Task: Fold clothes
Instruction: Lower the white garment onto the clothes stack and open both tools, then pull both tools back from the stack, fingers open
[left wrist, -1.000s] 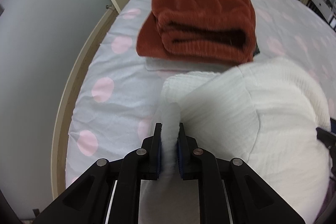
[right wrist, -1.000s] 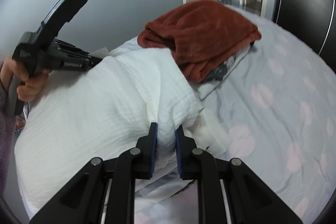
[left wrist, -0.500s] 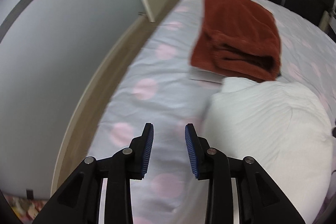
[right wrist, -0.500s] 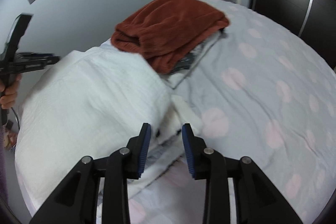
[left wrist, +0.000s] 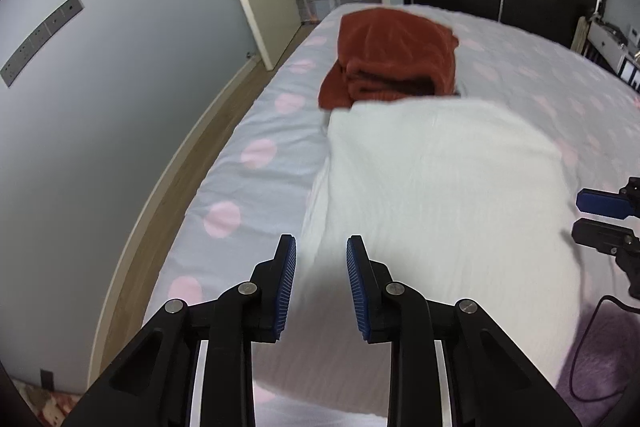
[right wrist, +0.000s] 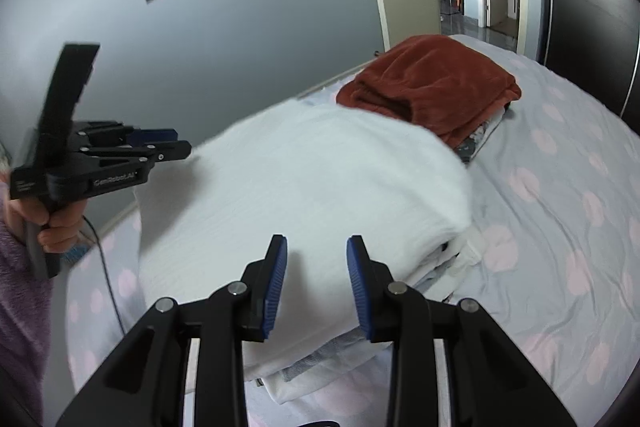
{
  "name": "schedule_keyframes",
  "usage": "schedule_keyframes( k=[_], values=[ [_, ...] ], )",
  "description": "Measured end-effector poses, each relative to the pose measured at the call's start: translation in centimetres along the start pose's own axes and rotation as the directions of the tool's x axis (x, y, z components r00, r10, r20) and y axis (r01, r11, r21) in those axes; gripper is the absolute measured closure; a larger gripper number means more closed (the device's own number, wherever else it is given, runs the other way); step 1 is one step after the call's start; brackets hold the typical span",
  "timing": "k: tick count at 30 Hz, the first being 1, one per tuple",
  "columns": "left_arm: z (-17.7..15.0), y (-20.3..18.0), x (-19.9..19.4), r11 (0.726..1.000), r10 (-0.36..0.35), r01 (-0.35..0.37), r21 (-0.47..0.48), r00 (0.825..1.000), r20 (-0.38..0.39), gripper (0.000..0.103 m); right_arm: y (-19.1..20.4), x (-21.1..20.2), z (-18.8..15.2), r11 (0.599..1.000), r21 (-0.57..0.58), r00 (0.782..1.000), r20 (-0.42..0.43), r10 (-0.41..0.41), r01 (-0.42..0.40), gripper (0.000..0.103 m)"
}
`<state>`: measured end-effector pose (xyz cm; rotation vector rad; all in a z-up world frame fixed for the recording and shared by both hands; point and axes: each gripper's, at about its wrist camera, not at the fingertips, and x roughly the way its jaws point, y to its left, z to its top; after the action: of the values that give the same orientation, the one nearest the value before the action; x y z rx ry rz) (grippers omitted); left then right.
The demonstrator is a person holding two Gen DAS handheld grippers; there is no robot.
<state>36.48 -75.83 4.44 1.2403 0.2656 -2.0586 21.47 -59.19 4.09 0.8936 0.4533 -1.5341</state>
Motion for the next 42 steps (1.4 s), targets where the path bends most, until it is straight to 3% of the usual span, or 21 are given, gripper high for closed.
schedule_keyframes(
  k=[4,8,13,19,22,24,26,29,32,37,42],
  values=[
    [-1.8,0.7,2.8,0.998,-0.022,0.019,-0.056,0.998,-0.063,0.076,0.3,2.9,-1.0,0.999,0.02,0.995,-0.101,-0.025,0.027,0.073],
    [-3.2,0.9,5.3,0.993,-0.059,0.048,-0.104,0.993,-0.105,0.076,-0.4,4.7,-1.8,0.999,0.052,0.989,-0.149,-0.005,0.013,0.072],
    [-3.7,1.1,7.1,0.989,-0.06,0.043,-0.14,0.991,-0.12,0.076,-0.2,6.3,-2.1,0.999,0.044,0.987,-0.157,-0.024,0.031,0.073],
    [-3.8,0.7,6.7,0.988,-0.037,0.02,-0.152,0.993,-0.11,0.076,-0.9,6.1,-2.3,0.993,0.113,0.989,-0.145,-0.005,0.022,0.072],
    [-3.6,0.0,6.2,0.991,0.013,-0.026,-0.13,0.995,-0.098,0.076,-0.8,5.3,-2.5,0.988,0.154,0.992,-0.126,-0.006,0.025,0.07],
    [-3.3,-0.9,5.0,0.993,0.062,-0.071,-0.092,0.993,-0.096,0.076,-0.5,3.9,-2.6,0.982,0.184,0.996,-0.093,-0.014,0.031,0.067],
    [-2.8,-1.5,3.4,0.993,0.102,-0.107,-0.058,0.992,-0.078,0.075,-0.4,2.2,-2.7,0.978,0.21,0.998,-0.056,0.015,-0.003,0.051],
    [-2.2,-1.5,0.0,0.992,0.074,-0.076,-0.099,0.997,-0.022,0.075,0.0,-1.0,-3.0,0.978,0.206,0.999,-0.001,0.037,-0.036,0.05],
    [-1.9,-1.9,-3.6,0.987,0.038,-0.032,-0.156,0.999,0.035,0.074,0.5,-4.8,-3.3,0.984,0.177,0.996,0.081,-0.043,0.028,0.05],
    [-2.9,-4.8,-9.1,0.984,0.053,-0.028,-0.176,0.989,0.135,0.074,1.0,-9.9,-4.5,0.984,0.161,0.977,0.187,-0.106,0.075,0.05],
    [-5.0,-7.0,-12.6,0.966,0.064,-0.018,-0.258,0.984,0.169,0.06,0.4,-12.5,-6.0,0.981,0.187,0.971,0.217,-0.099,0.058,0.05]
  ],
)
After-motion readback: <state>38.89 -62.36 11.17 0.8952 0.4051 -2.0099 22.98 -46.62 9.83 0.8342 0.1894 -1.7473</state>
